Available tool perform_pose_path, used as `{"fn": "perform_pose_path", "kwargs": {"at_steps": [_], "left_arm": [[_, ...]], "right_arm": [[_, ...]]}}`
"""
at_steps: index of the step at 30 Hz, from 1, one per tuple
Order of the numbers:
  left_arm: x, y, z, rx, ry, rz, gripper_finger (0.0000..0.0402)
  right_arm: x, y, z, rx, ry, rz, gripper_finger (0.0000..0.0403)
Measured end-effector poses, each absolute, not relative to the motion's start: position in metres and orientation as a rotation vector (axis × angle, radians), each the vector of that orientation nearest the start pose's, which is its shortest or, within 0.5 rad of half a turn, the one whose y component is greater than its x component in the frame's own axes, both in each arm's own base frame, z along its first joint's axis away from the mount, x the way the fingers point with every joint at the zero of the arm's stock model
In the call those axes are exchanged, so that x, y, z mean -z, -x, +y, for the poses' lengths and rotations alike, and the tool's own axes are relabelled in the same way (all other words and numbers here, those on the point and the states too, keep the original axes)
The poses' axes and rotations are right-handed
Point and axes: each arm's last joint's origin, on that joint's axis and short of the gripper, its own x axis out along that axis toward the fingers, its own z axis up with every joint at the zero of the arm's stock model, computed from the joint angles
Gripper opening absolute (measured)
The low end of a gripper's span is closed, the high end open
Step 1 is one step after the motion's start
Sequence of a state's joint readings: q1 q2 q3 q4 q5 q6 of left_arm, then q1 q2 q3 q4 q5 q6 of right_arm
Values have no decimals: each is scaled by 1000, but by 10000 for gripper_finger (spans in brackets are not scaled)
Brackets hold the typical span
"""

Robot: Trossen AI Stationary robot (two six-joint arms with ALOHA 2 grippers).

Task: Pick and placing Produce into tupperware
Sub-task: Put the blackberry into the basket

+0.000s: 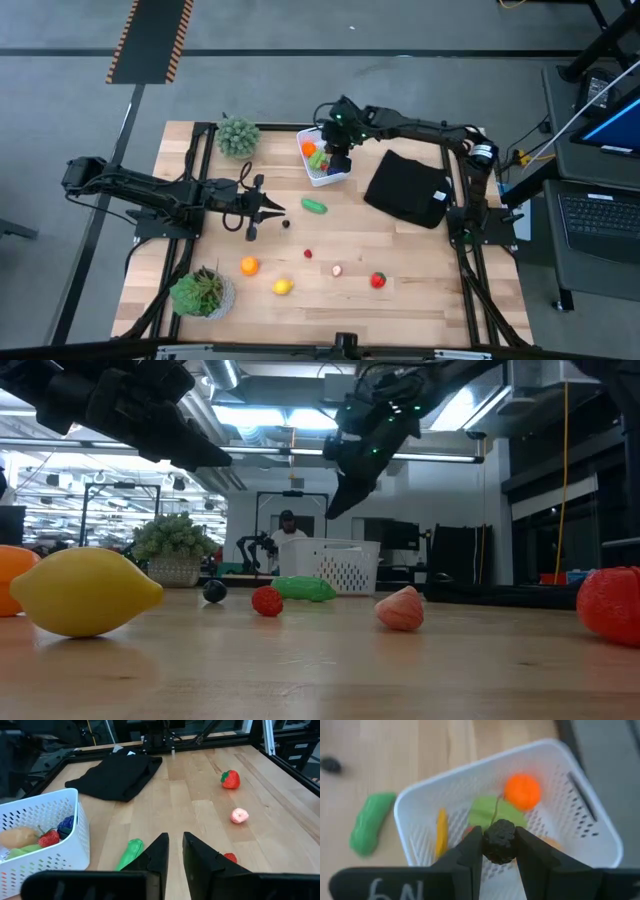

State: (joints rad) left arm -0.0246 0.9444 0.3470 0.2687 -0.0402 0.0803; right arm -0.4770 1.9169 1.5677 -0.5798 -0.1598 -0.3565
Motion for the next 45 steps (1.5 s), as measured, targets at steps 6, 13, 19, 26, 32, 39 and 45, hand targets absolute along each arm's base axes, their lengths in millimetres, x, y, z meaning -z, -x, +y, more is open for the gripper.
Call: {"fn": "perform_pose_path", "kwargs": {"at_steps": [6, 13, 19, 26, 32, 39, 45], "left_arm": [[-198, -193, -4, -2, -90, 329, 61], [-198, -193, -4, -2, -89, 329, 72], [-197, -193, -4, -2, -90, 337, 80], [-197, -193, -4, -2, -89, 337, 84], [-197, -193, -4, -4, -74, 339, 75], [-195, -192, -4, -5, -66, 364, 58], [-195, -192, -4, -5, -67, 365, 44]], "right_arm": [[-250, -384, -194, 66, 48, 1049, 97], [-252, -391, -197, 68, 89, 1001, 97], [-253, -393, -198, 76, 101, 973, 97], [-248, -393, -207, 115, 55, 963, 97], [-217, -400, -219, 102, 13, 993, 97], [-196, -401, -235, 86, -35, 988, 97], [-196, -397, -246, 125, -58, 963, 107]]}}
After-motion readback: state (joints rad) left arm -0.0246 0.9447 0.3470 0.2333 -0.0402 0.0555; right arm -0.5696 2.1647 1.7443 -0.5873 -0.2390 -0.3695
